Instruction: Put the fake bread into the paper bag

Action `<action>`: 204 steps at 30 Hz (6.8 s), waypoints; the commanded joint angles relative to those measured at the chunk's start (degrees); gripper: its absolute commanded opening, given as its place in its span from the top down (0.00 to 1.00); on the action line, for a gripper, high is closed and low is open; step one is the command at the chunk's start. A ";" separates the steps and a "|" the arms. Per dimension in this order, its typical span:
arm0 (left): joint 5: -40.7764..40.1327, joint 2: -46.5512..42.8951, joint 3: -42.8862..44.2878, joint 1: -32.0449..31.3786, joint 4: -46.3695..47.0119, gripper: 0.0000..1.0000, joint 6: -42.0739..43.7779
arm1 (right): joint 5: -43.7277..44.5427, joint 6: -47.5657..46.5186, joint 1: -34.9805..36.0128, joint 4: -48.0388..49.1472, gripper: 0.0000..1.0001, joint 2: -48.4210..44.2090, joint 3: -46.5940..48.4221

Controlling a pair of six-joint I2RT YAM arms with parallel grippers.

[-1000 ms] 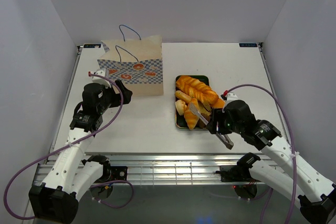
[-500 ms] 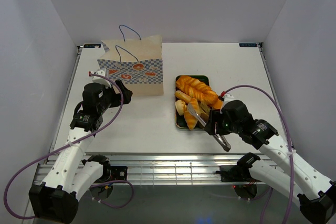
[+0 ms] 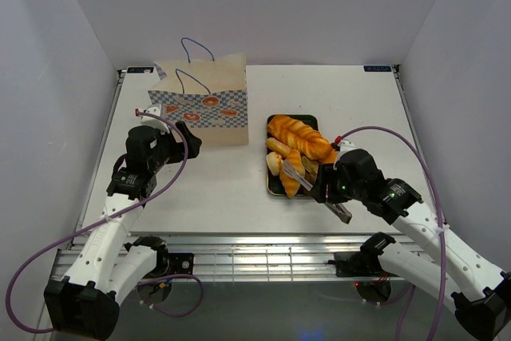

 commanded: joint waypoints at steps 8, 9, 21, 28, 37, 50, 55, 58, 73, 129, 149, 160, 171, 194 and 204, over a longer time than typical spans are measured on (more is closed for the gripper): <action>0.13 -0.80 2.12 -0.18 -0.03 0.02 0.29 | -0.21 0.69 0.15 3.37 0.54 -0.68 3.21; 0.13 -0.80 2.12 -0.18 -0.03 0.02 0.29 | 0.15 0.60 0.15 3.10 0.54 -0.59 3.91; -0.14 -1.50 2.12 -0.18 -0.03 0.02 0.29 | 7.79 -1.86 0.15 -2.52 0.54 0.73 15.86; -0.40 -1.86 2.21 -0.09 -0.11 0.02 0.29 | 10.52 -3.27 0.15 -0.68 0.53 1.60 21.14; -0.22 -1.86 2.12 -0.09 -0.20 0.02 0.29 | 7.98 -7.92 0.15 5.82 0.53 11.96 34.92; 1.09 -1.59 2.12 -0.09 0.06 0.02 0.03 | -0.64 -9.77 0.15 18.91 0.52 27.60 47.24; 1.18 -1.50 2.12 -0.18 0.06 0.02 0.03 | -5.90 -9.86 0.15 22.78 0.52 33.24 52.51; 1.53 -1.59 2.04 -0.09 0.24 0.02 -0.06 | -8.89 -10.21 0.23 26.90 0.52 36.05 53.40; 1.97 -0.89 2.04 -0.09 0.33 0.02 -0.15 | -8.99 -12.50 1.64 37.38 0.49 46.77 56.29; 1.27 -1.51 2.12 -0.18 0.06 0.02 -0.06 | 10.06 -13.82 3.93 30.26 0.36 19.75 30.94; 0.21 -0.19 2.56 -0.09 -0.55 0.02 0.12 | 7.45 -4.42 3.75 20.59 0.38 -0.24 -1.43; 1.18 -0.19 2.39 -0.09 -0.29 0.02 0.29 | 7.09 -3.71 3.75 24.98 0.39 3.62 -6.81; 1.18 -0.54 2.30 -0.09 -0.38 0.02 0.29 | 8.94 -4.50 3.84 27.54 0.39 6.96 -5.14; 0.48 -1.06 2.48 -0.09 -0.55 0.02 0.03 | 9.82 -6.43 3.75 27.09 0.39 8.72 0.93; 0.74 -0.89 2.48 -0.09 -0.55 0.02 0.03 | 10.08 -7.93 3.75 29.56 0.39 14.61 -0.39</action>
